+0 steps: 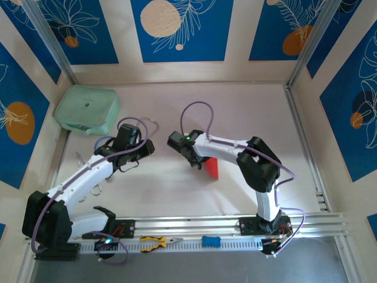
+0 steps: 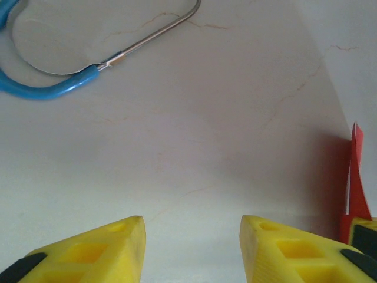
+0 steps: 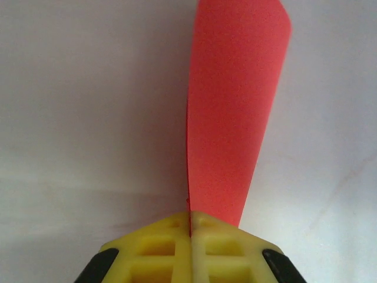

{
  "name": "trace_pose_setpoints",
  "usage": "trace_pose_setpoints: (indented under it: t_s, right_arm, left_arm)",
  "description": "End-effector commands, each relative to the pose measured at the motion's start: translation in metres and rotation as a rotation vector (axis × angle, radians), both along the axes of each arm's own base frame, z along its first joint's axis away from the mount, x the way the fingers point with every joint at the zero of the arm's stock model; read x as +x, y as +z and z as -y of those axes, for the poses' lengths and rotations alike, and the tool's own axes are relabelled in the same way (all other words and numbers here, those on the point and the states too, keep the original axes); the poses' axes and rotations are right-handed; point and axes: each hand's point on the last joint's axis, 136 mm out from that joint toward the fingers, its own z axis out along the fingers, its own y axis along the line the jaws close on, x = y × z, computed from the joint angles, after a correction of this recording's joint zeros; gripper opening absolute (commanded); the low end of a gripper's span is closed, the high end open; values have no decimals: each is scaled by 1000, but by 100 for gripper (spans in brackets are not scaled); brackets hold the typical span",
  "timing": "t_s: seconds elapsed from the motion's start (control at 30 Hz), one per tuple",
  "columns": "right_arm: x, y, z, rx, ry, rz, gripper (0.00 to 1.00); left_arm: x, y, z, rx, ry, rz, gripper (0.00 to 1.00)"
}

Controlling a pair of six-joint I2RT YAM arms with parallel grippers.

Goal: Fold a paper plane with a square sheet of paper (pick it up from the middle)
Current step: Turn over the paper at the center of the table, then third fold the triangle at the center of the table.

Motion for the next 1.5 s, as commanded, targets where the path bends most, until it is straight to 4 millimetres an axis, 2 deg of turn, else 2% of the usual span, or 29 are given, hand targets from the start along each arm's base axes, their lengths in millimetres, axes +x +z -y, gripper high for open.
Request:
trace_pose_setpoints:
  t_s: [0.0,0.1,0.23,0.3,0.4,0.47,0.6,0.7,0.8,0.93,1.2,1.47]
  right_arm:
    - [-3,2,-28,106,7,-34,10]
    - [-5,0,-49,248,27,-85,15]
    - [-8,21,-74,575,60,-137,40]
    - [-9,35,-75,733,57,-150,47]
    - [-8,51,-57,910,10,-143,50]
    - [-8,52,-40,986,-35,-135,49]
    - [-7,40,6,1129,-174,-128,35]
    - [-9,35,28,1198,-233,-127,30]
    - [-13,30,40,1221,-265,-132,25]
    - [-15,24,43,1262,-278,-152,19]
    - [-15,9,33,1305,-292,-229,12]
    - [-12,0,24,1328,-282,-291,8]
  left_arm:
    - [0,10,-11,26,30,22,47]
    - [0,13,-11,19,29,37,48]
    - [0,16,-6,9,-9,52,49]
    - [1,17,0,-8,-37,59,50]
    - [3,18,18,-66,-110,54,53]
    - [5,16,32,-108,-158,34,53]
    - [6,4,58,-179,-242,-33,52]
    - [5,-9,73,-205,-282,-79,52]
    - [4,-16,88,-233,-319,-110,52]
    - [2,-24,107,-261,-365,-145,52]
    - [-7,-45,139,-328,-431,-236,52]
    - [-13,-61,151,-343,-456,-293,51]
